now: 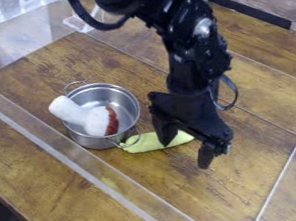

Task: Move the green spoon to the right

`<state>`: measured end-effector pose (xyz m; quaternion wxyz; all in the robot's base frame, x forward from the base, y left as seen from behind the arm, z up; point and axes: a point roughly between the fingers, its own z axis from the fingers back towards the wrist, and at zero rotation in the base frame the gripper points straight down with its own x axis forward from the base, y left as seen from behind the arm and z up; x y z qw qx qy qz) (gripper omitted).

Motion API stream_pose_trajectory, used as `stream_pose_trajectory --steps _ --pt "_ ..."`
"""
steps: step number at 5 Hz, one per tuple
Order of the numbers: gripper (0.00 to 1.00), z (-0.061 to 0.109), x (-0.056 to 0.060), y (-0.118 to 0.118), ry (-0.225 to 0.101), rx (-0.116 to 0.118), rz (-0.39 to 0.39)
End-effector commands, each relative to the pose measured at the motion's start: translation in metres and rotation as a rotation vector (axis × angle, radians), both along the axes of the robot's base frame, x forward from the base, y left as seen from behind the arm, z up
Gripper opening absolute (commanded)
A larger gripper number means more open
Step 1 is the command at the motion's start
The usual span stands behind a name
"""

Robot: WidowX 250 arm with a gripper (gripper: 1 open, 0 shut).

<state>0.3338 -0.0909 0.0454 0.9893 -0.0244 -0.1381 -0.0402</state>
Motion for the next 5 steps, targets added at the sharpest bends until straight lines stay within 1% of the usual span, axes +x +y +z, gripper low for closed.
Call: stream_pose_trajectory --steps 1,3,4,5 --pt "1.00 0.006 0.012 0.007 -0.041 -0.004 0.033" --pt "1.00 0.003 0.018 0.024 -0.024 0.003 -0.036" --pt "0.00 -0.005 0.021 0.029 -0.018 0.005 -0.025" --pt "0.00 -0.006 0.025 0.032 -0.016 -0.004 -0.012"
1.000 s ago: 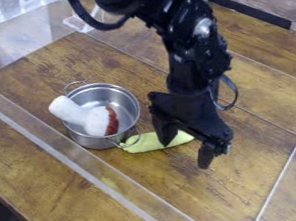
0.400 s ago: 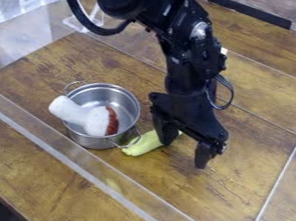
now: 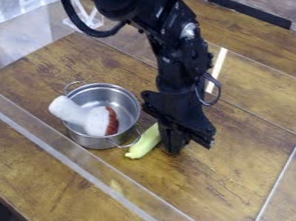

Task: Move the green spoon to the right

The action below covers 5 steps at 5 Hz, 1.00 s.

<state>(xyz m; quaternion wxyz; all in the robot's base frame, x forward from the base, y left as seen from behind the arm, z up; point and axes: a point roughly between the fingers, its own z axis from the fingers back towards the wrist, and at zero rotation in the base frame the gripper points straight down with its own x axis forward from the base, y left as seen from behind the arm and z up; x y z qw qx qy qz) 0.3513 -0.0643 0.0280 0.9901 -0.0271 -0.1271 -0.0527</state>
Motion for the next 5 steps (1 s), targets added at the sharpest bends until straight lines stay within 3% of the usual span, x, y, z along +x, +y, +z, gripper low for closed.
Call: stream_pose_trajectory --steps 1,2,5 --pt "0.00 0.019 0.001 0.001 -0.039 -0.038 0.056" --pt "0.00 0.027 -0.006 -0.005 -0.039 -0.075 0.100" --pt "0.00 0.041 -0.003 -0.019 -0.045 -0.139 0.225"
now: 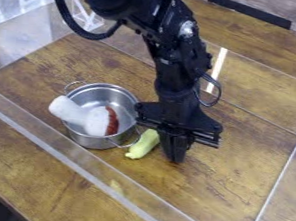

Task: Move the green spoon to the right

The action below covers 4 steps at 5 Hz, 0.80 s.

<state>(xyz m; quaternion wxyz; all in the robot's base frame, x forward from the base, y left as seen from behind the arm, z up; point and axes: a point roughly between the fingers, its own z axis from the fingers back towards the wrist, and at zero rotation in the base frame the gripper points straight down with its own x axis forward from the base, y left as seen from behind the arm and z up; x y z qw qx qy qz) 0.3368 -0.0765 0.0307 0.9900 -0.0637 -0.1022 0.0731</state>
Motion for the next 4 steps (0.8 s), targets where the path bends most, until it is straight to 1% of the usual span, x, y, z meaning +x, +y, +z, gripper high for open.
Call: stream_pose_trajectory --steps 1,3,4 --pt "1.00 0.053 0.013 -0.003 -0.109 -0.045 0.016" --pt "1.00 0.052 0.003 0.026 -0.104 -0.023 0.116" --pt "1.00 0.043 0.001 0.037 -0.097 -0.012 0.151"
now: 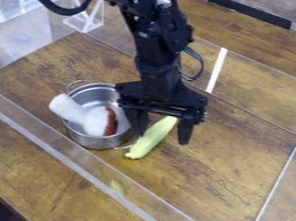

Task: Move the green spoon to the right

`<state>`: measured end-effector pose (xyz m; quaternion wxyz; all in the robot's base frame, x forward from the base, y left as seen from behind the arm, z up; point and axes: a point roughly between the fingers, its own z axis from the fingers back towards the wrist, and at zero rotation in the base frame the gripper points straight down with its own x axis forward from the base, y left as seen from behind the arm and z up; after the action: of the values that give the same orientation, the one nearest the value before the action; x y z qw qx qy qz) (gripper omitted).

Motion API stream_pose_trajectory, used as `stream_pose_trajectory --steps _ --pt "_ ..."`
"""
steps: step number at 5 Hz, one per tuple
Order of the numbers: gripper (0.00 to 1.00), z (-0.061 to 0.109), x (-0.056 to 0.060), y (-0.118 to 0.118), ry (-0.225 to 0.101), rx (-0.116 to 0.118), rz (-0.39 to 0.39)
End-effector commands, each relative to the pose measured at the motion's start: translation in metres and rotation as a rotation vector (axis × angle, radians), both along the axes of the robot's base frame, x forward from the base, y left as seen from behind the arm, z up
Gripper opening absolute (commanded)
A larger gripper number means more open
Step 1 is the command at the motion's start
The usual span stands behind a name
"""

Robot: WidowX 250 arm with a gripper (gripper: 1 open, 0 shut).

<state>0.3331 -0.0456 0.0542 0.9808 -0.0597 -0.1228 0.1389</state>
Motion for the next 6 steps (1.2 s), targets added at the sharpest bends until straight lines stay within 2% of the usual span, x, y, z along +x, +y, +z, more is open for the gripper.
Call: stream_pose_trajectory --steps 1,2,3,6 --pt "0.00 0.011 0.003 0.017 -0.058 0.001 0.054" --pt "0.00 0.019 0.005 0.025 -0.054 0.005 0.108" --pt "0.00 0.034 0.006 0.027 -0.055 -0.006 0.148" --pt "0.00 0.024 -0.026 0.016 -0.060 -0.046 0.054"
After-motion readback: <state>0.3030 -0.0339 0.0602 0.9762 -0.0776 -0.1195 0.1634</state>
